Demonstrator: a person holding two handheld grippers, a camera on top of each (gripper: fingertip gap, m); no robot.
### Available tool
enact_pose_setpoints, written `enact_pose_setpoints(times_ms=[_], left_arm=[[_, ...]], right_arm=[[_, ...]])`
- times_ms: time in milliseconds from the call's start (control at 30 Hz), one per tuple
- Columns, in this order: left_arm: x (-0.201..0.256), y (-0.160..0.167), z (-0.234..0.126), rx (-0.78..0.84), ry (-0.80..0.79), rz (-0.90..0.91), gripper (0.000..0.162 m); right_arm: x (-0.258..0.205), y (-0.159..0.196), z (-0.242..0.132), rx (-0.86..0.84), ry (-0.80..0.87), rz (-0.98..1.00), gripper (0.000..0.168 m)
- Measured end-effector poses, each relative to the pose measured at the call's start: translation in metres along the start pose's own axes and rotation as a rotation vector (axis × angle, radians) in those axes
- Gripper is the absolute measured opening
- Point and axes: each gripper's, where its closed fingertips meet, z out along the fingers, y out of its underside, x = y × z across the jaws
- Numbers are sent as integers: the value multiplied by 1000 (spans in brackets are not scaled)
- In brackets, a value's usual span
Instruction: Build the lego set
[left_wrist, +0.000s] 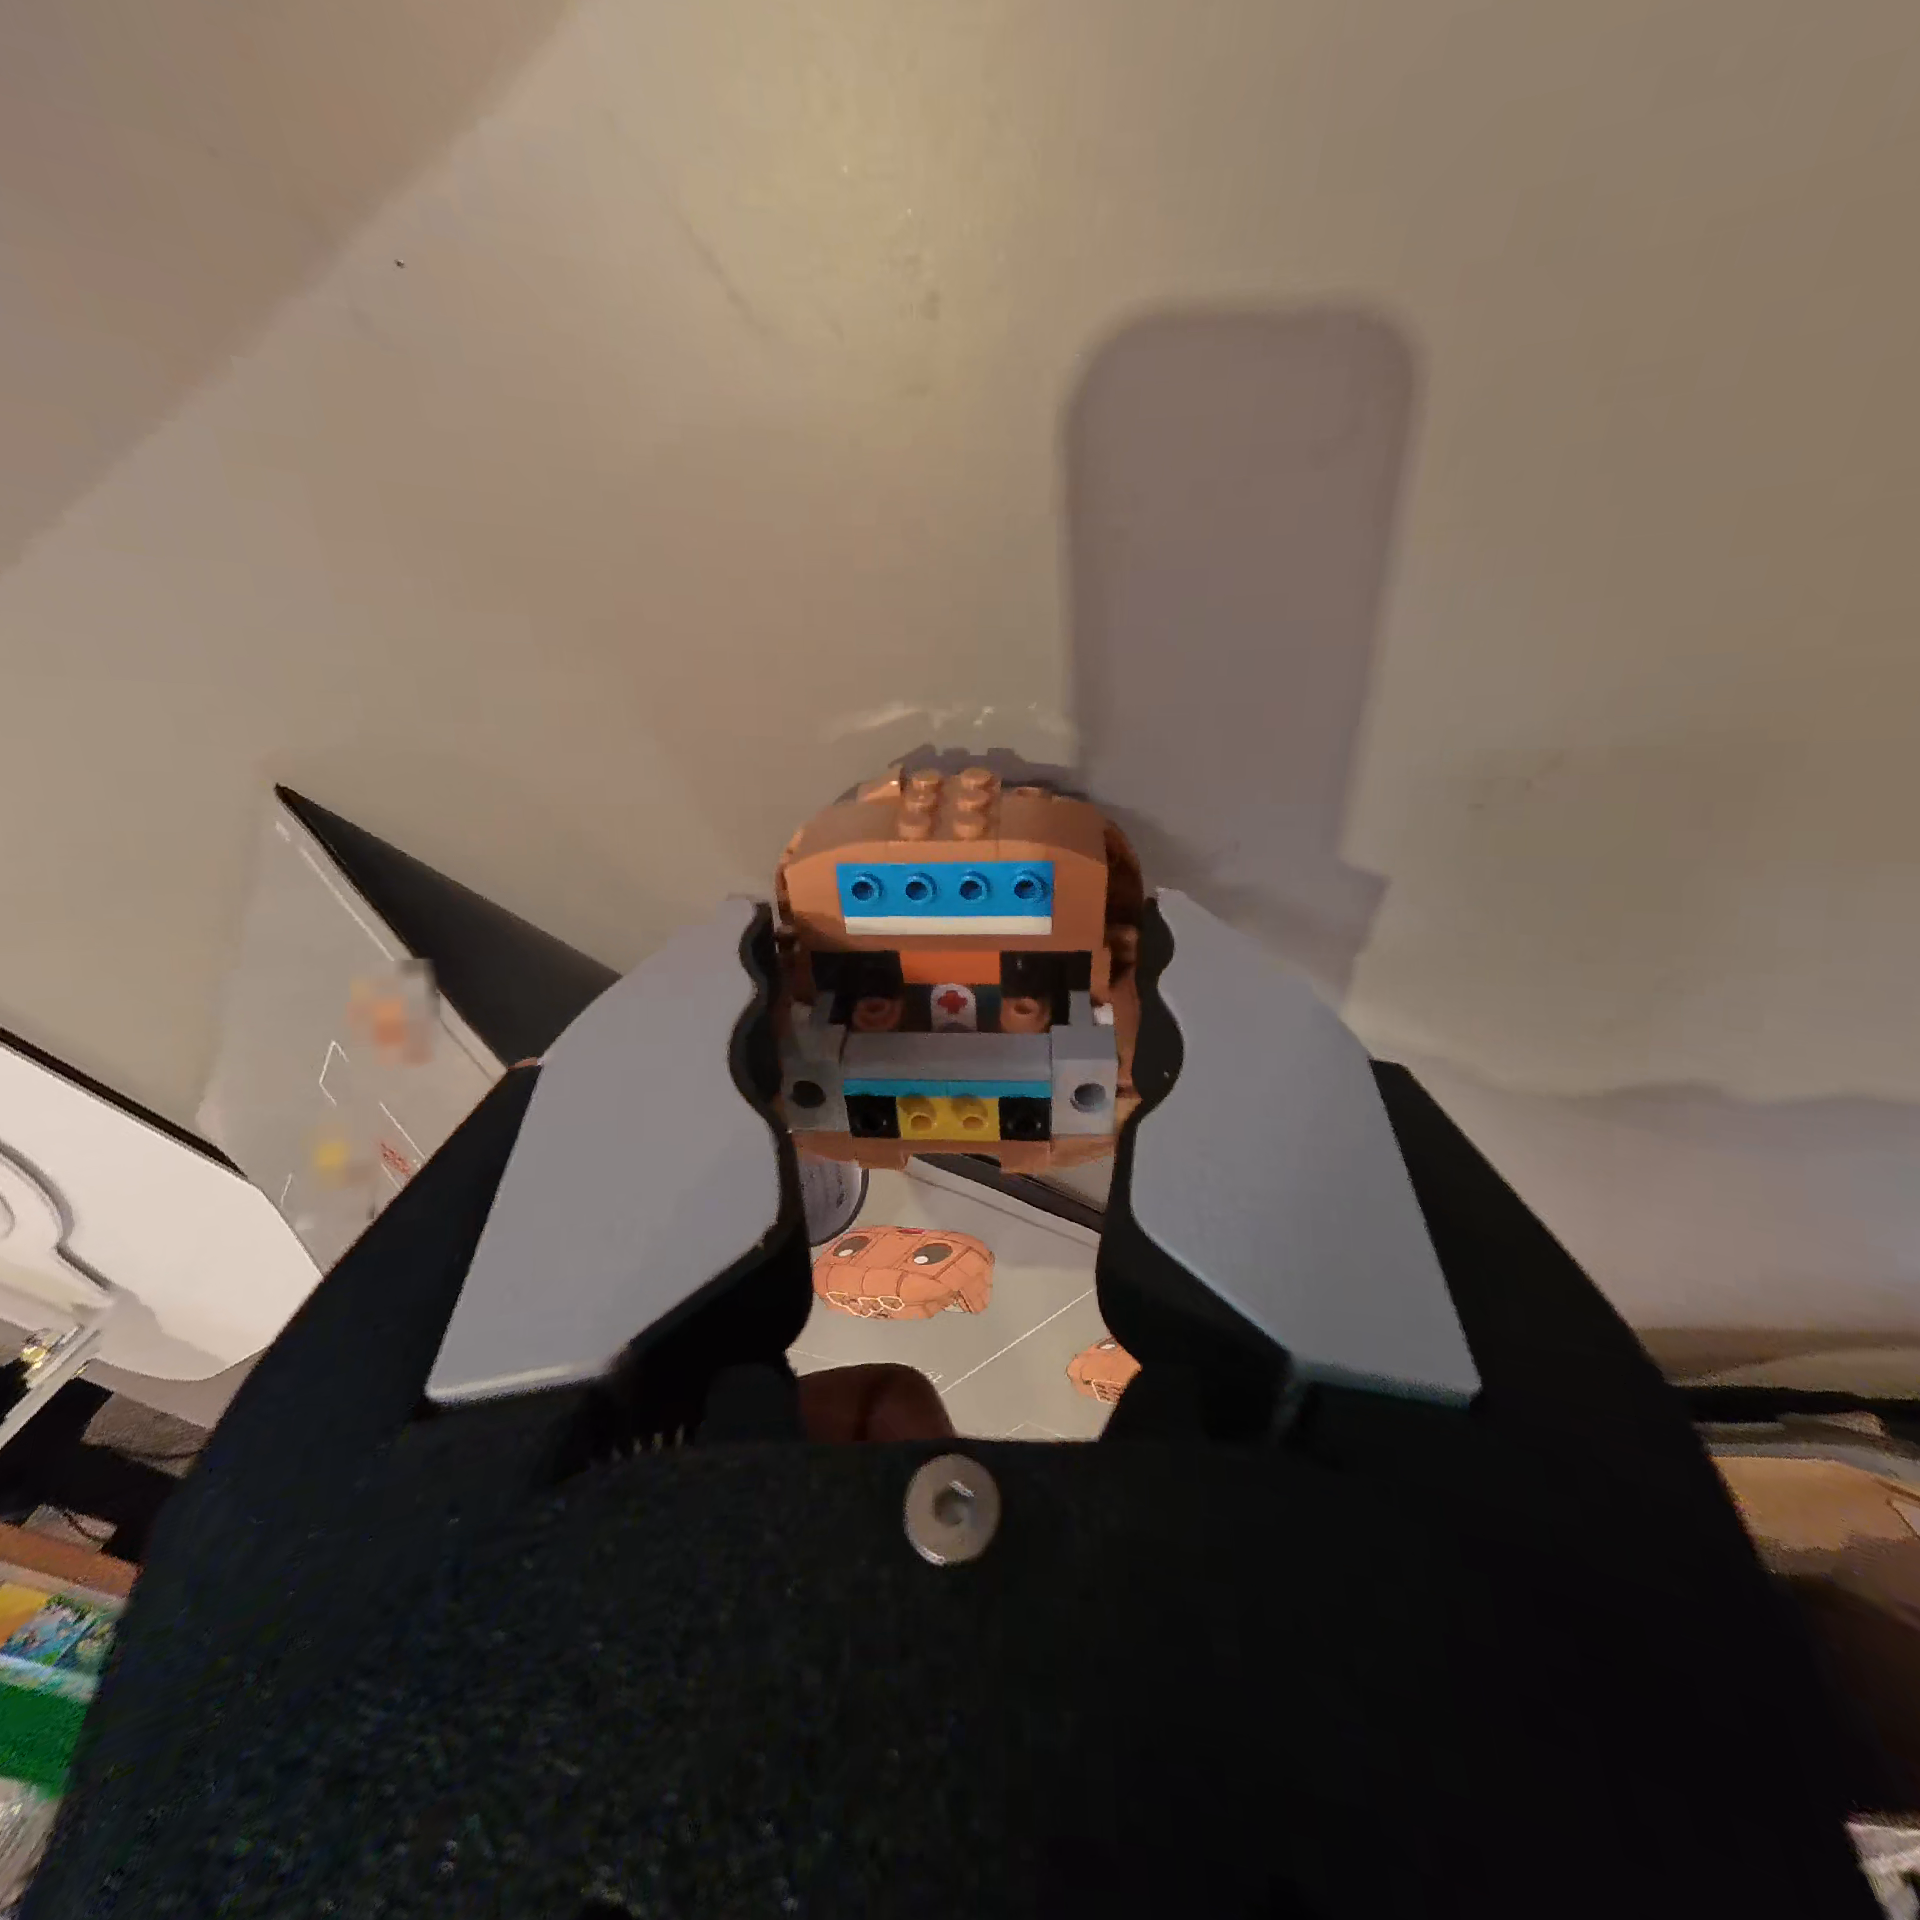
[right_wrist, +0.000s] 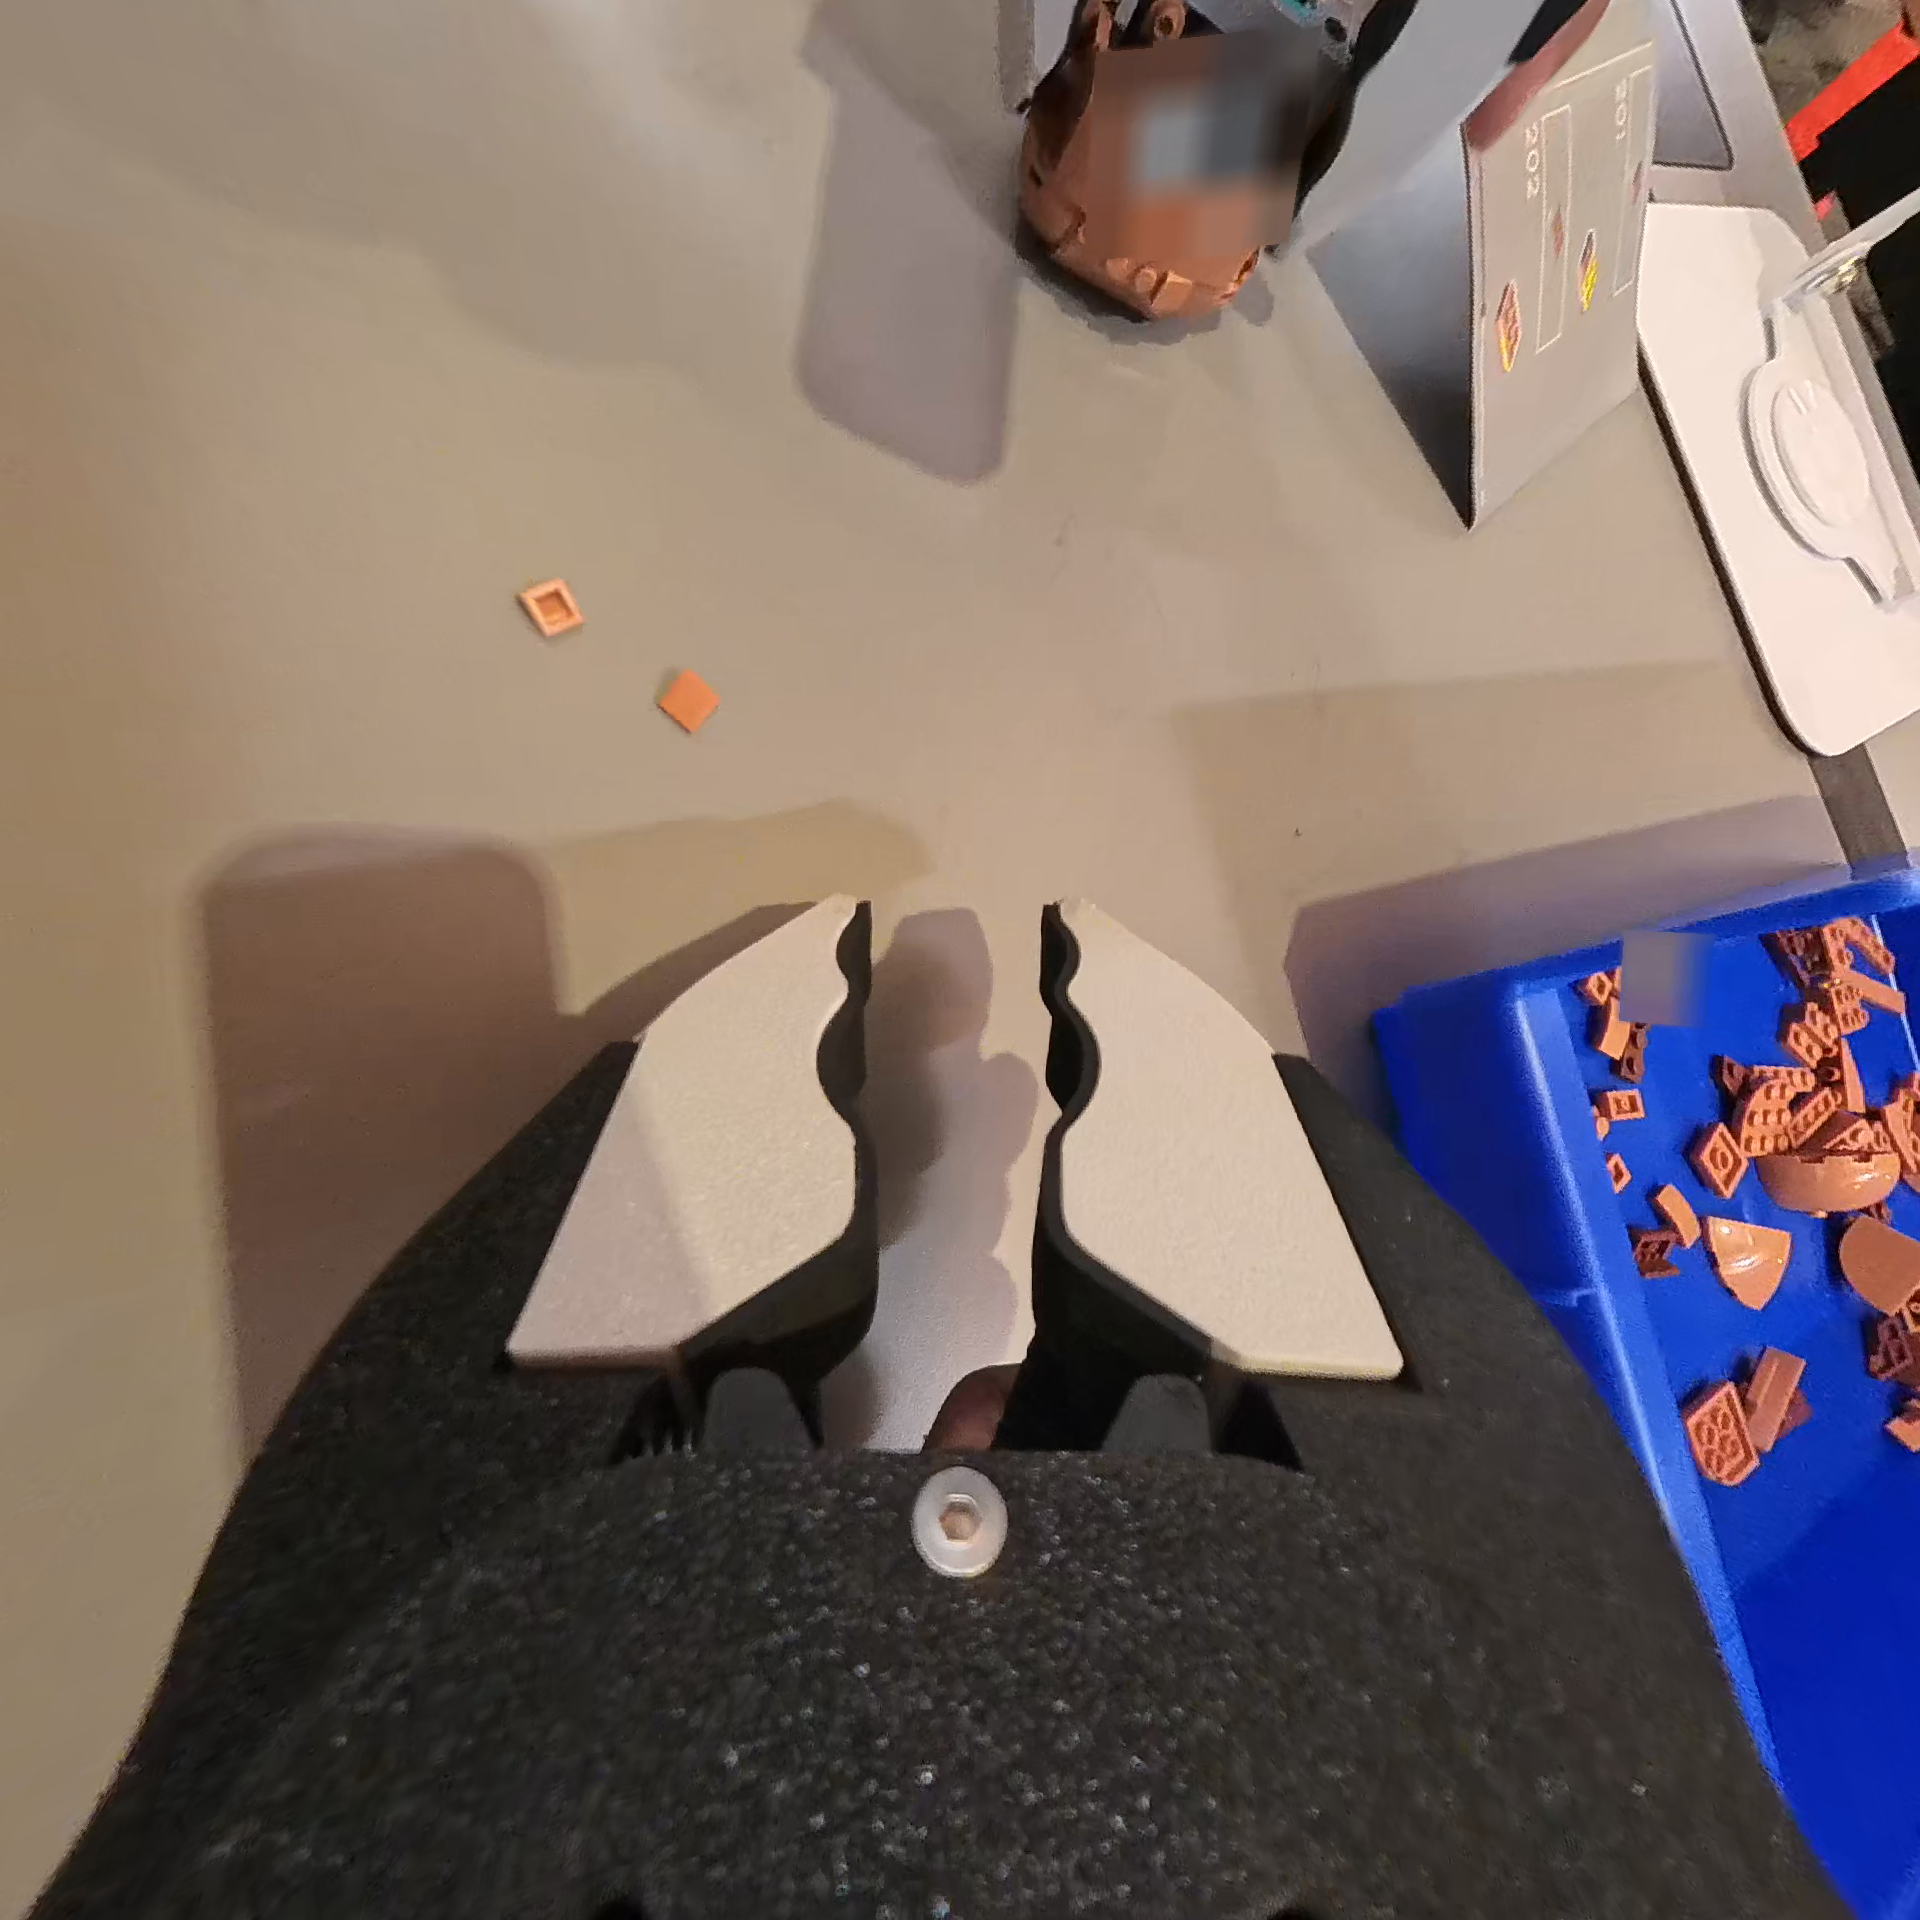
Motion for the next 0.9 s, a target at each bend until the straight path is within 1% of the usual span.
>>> enact_pose_setpoints(times_ms=[133, 267, 367, 400, 500, 567, 767, 900], left_arm=[[-1, 0, -1, -3, 15, 3, 66], [-7, -2, -4, 12, 22, -39, 64], [-11, -5, -8, 30, 22, -71, 66], [-11, -4, -6, 20, 24, -80, 69], [-13, 6, 4, -75, 22, -110, 86], [-14, 10, 9, -116, 22, -132, 93], [-3, 23, 24, -211, 102, -178, 93], [-3, 23, 24, -154, 94, -187, 90]], right_arm=[[-2, 0, -1, 10, 1, 4, 31], [-3, 0, -2, 17, 1, 5, 31], [-4, 2, -3, 17, 0, 7, 31], [-4, 3, -4, 16, 0, 8, 31], [-4, 6, -4, 15, -1, 10, 31], [-5, 6, -4, 18, -3, 12, 31], [-6, 7, -5, 24, -6, 10, 31], [-4, 8, -7, 29, 0, 14, 31]])
